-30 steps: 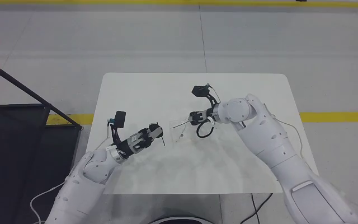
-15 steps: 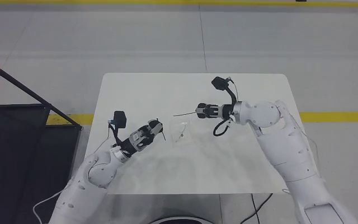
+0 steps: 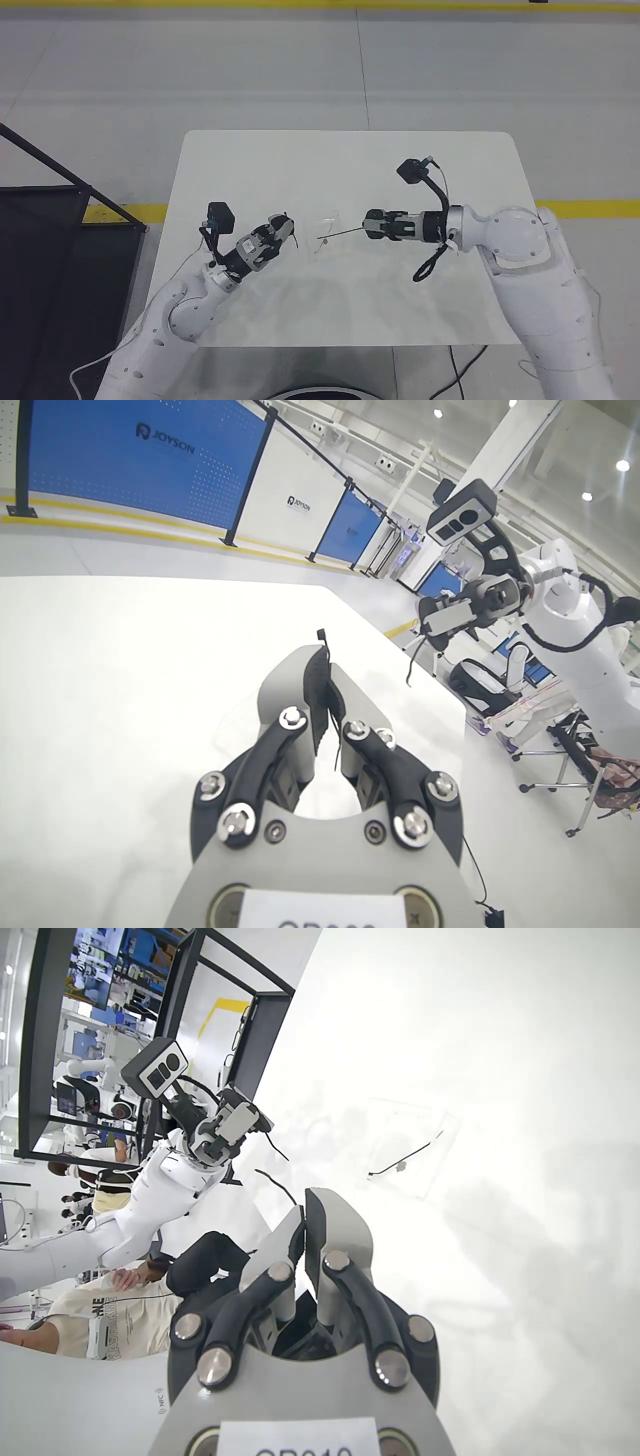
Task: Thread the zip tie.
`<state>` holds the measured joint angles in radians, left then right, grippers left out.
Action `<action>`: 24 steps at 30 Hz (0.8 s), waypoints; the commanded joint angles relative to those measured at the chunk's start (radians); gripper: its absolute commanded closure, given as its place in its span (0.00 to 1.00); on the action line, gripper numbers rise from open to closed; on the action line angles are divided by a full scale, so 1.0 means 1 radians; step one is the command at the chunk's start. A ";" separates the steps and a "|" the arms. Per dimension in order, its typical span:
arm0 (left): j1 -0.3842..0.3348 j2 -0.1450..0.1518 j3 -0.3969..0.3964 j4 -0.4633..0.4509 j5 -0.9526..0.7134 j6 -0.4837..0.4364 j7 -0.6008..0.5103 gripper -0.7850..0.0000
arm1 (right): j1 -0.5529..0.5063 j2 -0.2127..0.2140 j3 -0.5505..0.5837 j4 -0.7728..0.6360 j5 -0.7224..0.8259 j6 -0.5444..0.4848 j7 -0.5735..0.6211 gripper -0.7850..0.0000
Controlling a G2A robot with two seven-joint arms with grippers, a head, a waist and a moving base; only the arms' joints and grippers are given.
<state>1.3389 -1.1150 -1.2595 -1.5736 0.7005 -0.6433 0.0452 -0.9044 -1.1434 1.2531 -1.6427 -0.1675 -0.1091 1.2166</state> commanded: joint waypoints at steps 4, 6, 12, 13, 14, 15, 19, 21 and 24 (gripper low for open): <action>0.000 0.000 0.000 0.000 0.000 0.000 0.000 1.00 | 0.000 0.000 0.000 0.000 0.000 0.000 0.000 1.00; 0.000 0.000 0.000 0.000 0.000 0.000 0.000 1.00 | 0.000 0.000 0.000 0.000 0.000 0.000 0.000 1.00; -0.003 -0.007 0.021 0.008 0.049 0.051 0.029 1.00 | -0.014 0.000 -0.009 -0.013 -0.009 0.004 -0.035 1.00; -0.006 -0.010 0.028 0.012 0.073 0.059 0.054 1.00 | -0.016 0.000 -0.012 -0.018 -0.008 0.007 -0.041 1.00; -0.008 -0.013 0.036 0.019 0.098 0.072 0.082 1.00 | -0.017 0.001 -0.012 -0.022 -0.003 0.008 -0.045 1.00; -0.011 -0.016 0.045 0.026 0.124 0.087 0.107 1.00 | -0.018 0.002 -0.013 -0.025 0.000 0.011 -0.047 1.00; -0.021 -0.029 0.088 0.048 0.229 0.133 0.225 1.00 | -0.021 0.005 -0.017 -0.047 -0.001 0.030 -0.053 1.00; -0.027 -0.035 0.109 0.060 0.267 0.143 0.269 1.00 | -0.021 0.005 -0.025 -0.060 -0.010 0.046 -0.060 1.00; -0.034 -0.043 0.134 0.076 0.312 0.155 0.329 1.00 | -0.022 0.006 -0.036 -0.075 -0.026 0.074 -0.082 1.00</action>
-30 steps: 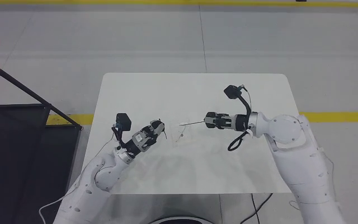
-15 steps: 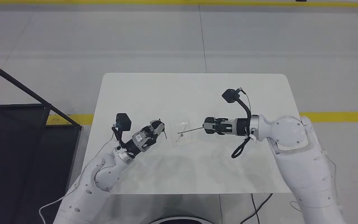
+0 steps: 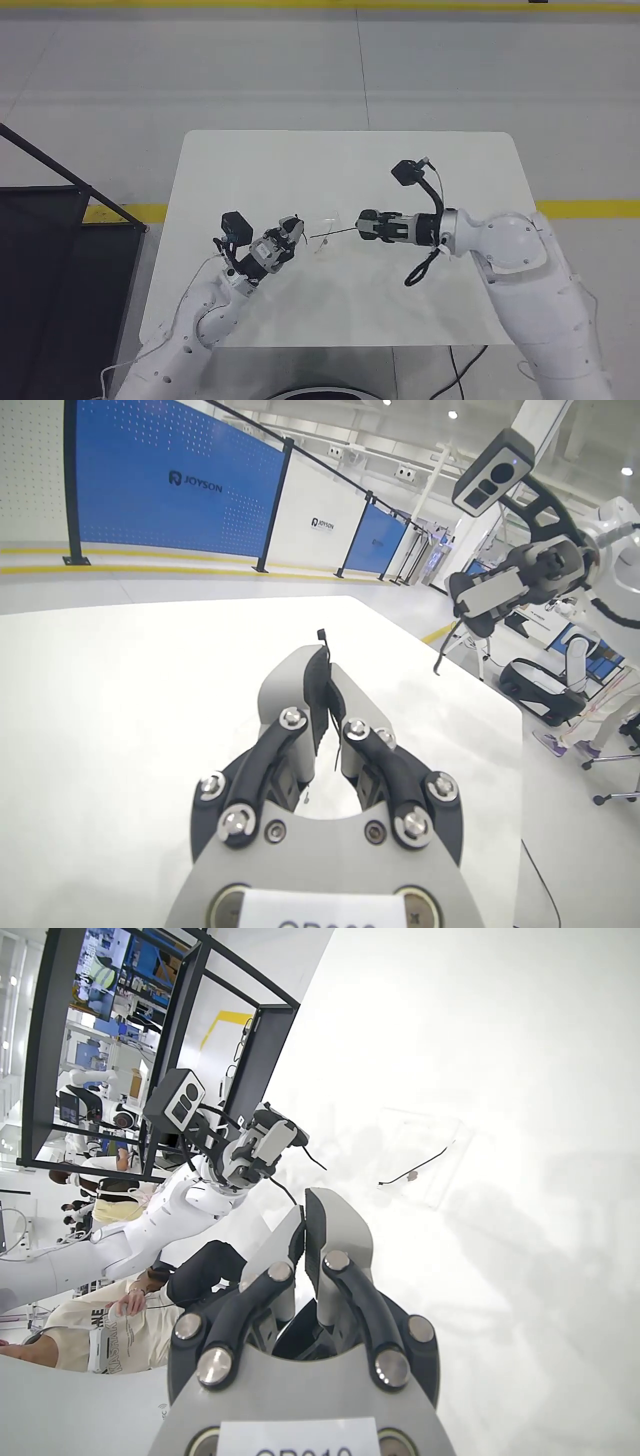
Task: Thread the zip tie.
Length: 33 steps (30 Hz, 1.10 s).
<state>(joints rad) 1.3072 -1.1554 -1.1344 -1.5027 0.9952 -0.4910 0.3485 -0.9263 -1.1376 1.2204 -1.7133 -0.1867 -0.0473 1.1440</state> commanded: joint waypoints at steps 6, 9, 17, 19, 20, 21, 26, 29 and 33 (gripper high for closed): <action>-0.002 -0.014 0.036 0.029 0.091 0.041 0.121 1.00 | 0.005 -0.001 -0.031 -0.026 -0.040 0.081 -0.052 1.00; 0.001 -0.019 0.043 0.033 0.118 0.077 0.154 1.00 | 0.002 -0.001 -0.039 -0.041 -0.068 0.112 -0.083 1.00; 0.002 -0.025 0.051 0.037 0.123 0.096 0.164 1.00 | -0.032 0.004 -0.049 -0.112 -0.145 0.164 -0.141 1.00; 0.002 -0.025 0.051 0.037 0.123 0.096 0.164 1.00 | -0.040 0.005 -0.054 -0.131 -0.170 0.186 -0.155 1.00; 0.002 -0.025 0.051 0.037 0.123 0.096 0.164 1.00 | -0.043 0.005 -0.057 -0.141 -0.182 0.195 -0.162 1.00; 0.002 -0.025 0.051 0.037 0.123 0.096 0.164 1.00 | -0.046 0.005 -0.060 -0.149 -0.188 0.202 -0.165 1.00; 0.002 -0.025 0.051 0.037 0.123 0.096 0.164 1.00 | -0.060 0.006 -0.067 -0.177 -0.200 0.210 -0.182 1.00; 0.002 -0.025 0.051 0.037 0.123 0.096 0.164 1.00 | -0.067 0.006 -0.071 -0.190 -0.214 0.221 -0.196 1.00; 0.002 -0.025 0.051 0.037 0.123 0.096 0.164 1.00 | -0.073 0.006 -0.075 -0.208 -0.219 0.224 -0.209 1.00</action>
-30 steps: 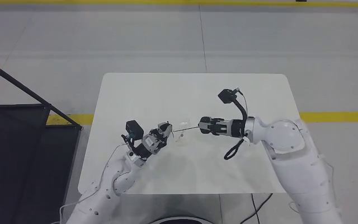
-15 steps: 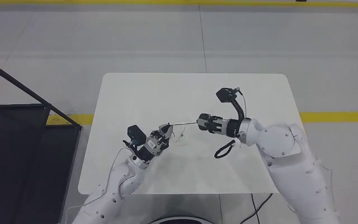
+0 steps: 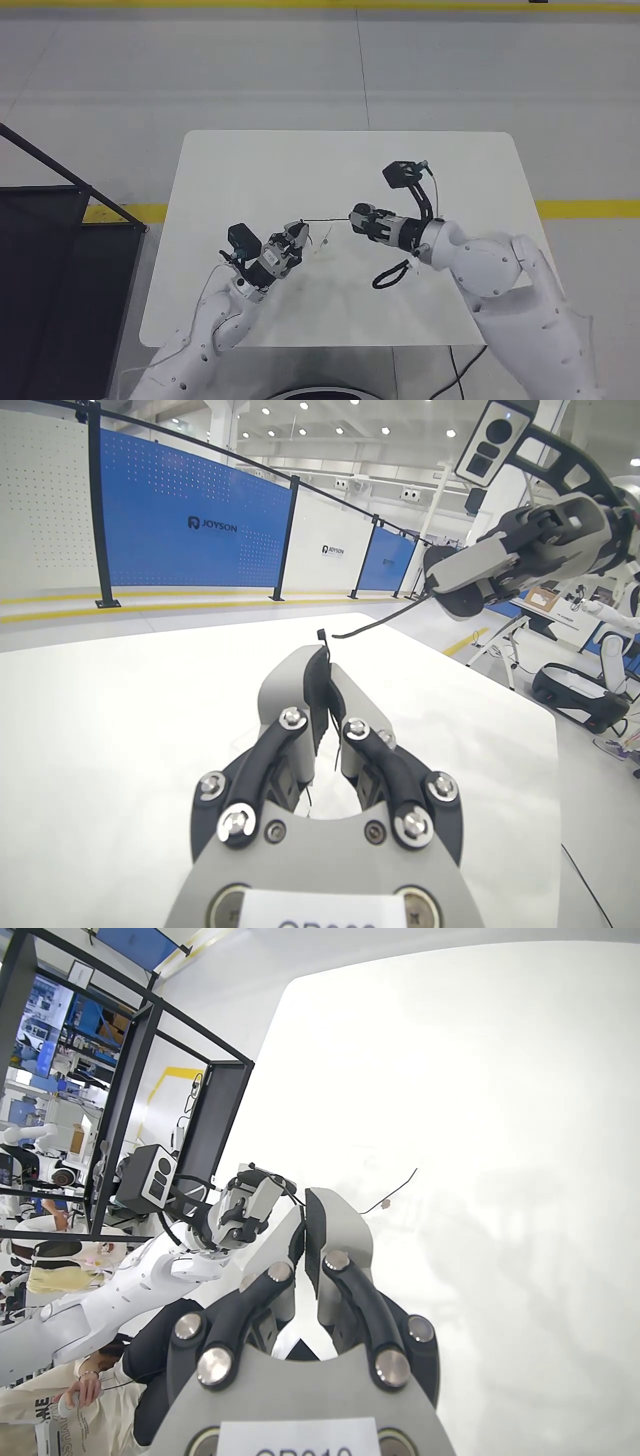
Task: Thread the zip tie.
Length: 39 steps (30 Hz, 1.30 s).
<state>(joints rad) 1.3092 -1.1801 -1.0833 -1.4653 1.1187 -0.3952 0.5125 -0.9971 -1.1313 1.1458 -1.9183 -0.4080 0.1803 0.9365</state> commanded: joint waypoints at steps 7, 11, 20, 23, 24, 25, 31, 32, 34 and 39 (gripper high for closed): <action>0.000 0.000 0.000 0.000 0.000 0.000 0.000 1.00 | -0.001 0.000 -0.010 -0.007 -0.011 0.008 -0.002 1.00; 0.000 0.000 0.000 0.000 0.000 0.000 0.000 1.00 | 0.010 -0.002 -0.020 0.001 -0.016 0.021 0.000 1.00; 0.000 0.000 0.000 0.000 0.000 0.000 0.000 1.00 | 0.018 -0.003 -0.026 0.007 -0.008 0.021 -0.001 1.00; 0.000 0.000 0.000 0.000 0.000 0.000 0.000 1.00 | 0.017 -0.004 -0.026 0.004 -0.003 0.019 -0.004 1.00; 0.000 0.000 0.000 0.000 0.000 0.000 0.000 1.00 | 0.016 -0.004 -0.026 0.002 -0.003 0.018 -0.004 1.00; 0.000 0.000 0.000 0.000 0.000 0.000 0.000 1.00 | 0.015 -0.003 -0.025 0.000 -0.003 0.017 -0.004 1.00; 0.000 0.000 0.000 0.000 0.000 0.000 0.000 1.00 | 0.010 -0.002 -0.023 -0.008 -0.008 0.022 -0.001 1.00; 0.000 0.000 0.000 0.000 0.000 0.000 0.000 1.00 | 0.009 -0.002 -0.023 -0.009 -0.010 0.025 0.000 1.00; 0.000 0.000 0.000 0.000 0.000 0.000 0.000 1.00 | 0.010 -0.002 -0.024 -0.009 -0.013 0.031 0.001 1.00; 0.000 0.000 0.000 0.000 0.000 0.000 0.000 1.00 | 0.011 -0.002 -0.025 -0.010 -0.015 0.040 -0.001 1.00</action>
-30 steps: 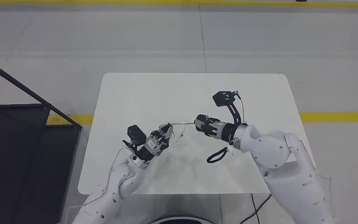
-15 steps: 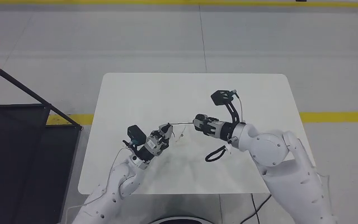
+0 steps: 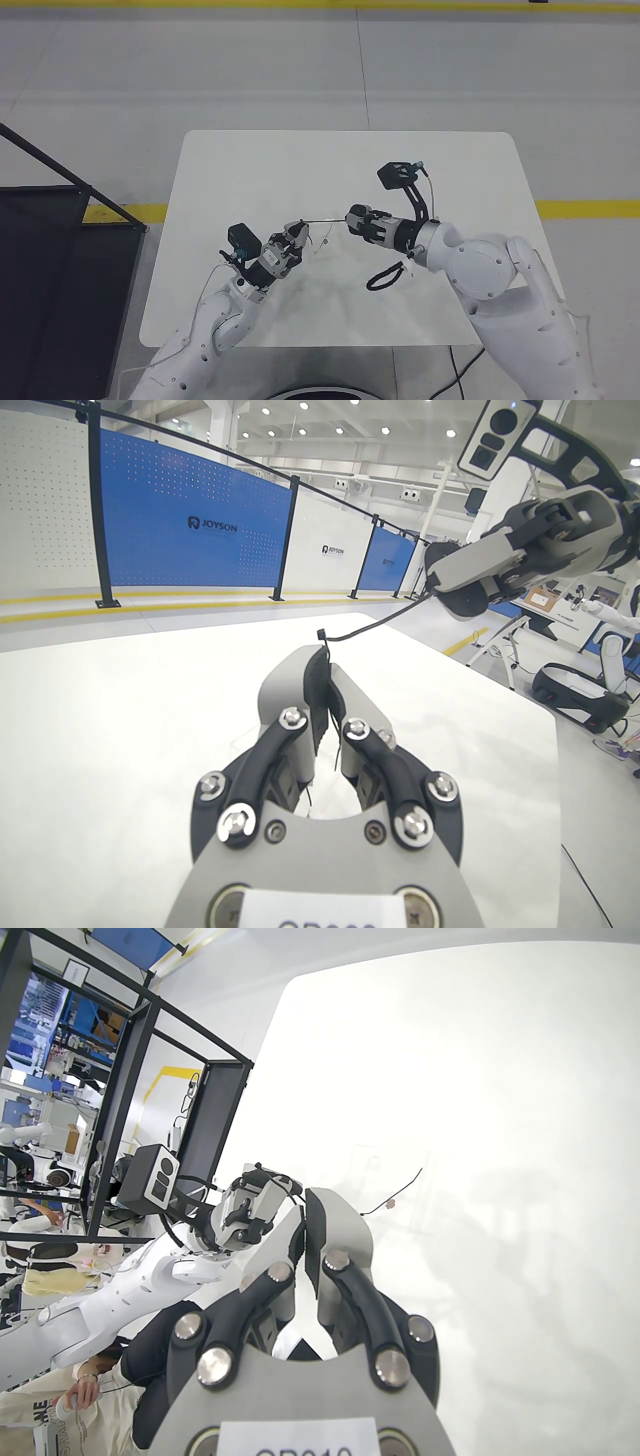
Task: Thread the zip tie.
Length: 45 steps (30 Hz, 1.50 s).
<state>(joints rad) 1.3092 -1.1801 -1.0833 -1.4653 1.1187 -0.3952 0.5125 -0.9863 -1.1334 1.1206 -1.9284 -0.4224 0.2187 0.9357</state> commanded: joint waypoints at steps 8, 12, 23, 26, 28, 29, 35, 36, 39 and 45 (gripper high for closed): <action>0.000 0.000 0.000 0.000 0.000 0.000 0.000 1.00 | 0.001 0.000 -0.001 -0.001 -0.001 0.008 -0.003 1.00; 0.000 0.000 0.000 0.000 0.000 0.000 0.000 1.00 | 0.001 0.000 0.000 -0.003 -0.004 0.013 -0.002 1.00; 0.000 0.000 0.000 0.000 0.000 0.000 0.000 1.00 | 0.006 0.000 0.002 0.000 -0.003 0.024 0.005 1.00; 0.000 0.000 0.000 0.000 0.000 0.000 0.000 1.00 | 0.006 0.000 0.002 0.001 -0.002 0.023 0.005 1.00; 0.000 0.000 0.000 0.000 0.000 0.000 0.000 1.00 | 0.008 0.000 0.002 0.001 -0.002 0.026 0.007 1.00; 0.000 0.000 0.000 0.000 0.000 0.000 0.000 1.00 | 0.009 0.000 0.000 0.002 -0.003 0.027 0.009 1.00; 0.000 0.000 0.000 0.000 0.000 0.000 0.000 1.00 | 0.018 -0.001 -0.009 0.004 -0.008 0.034 0.020 1.00; 0.000 0.000 0.000 0.000 0.000 0.000 0.000 1.00 | 0.019 -0.001 -0.009 0.004 -0.008 0.034 0.020 1.00; 0.000 0.000 0.000 0.000 0.000 0.000 0.000 1.00 | 0.018 -0.001 -0.010 0.002 -0.008 0.034 0.017 1.00; 0.000 0.000 0.000 0.000 0.000 0.000 0.000 1.00 | 0.014 -0.001 -0.002 0.001 0.005 0.036 0.008 1.00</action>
<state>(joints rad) 1.3092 -1.1801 -1.0833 -1.4653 1.1187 -0.3952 0.5125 -0.9725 -1.1346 1.1174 -1.9284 -0.4196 0.2537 0.9431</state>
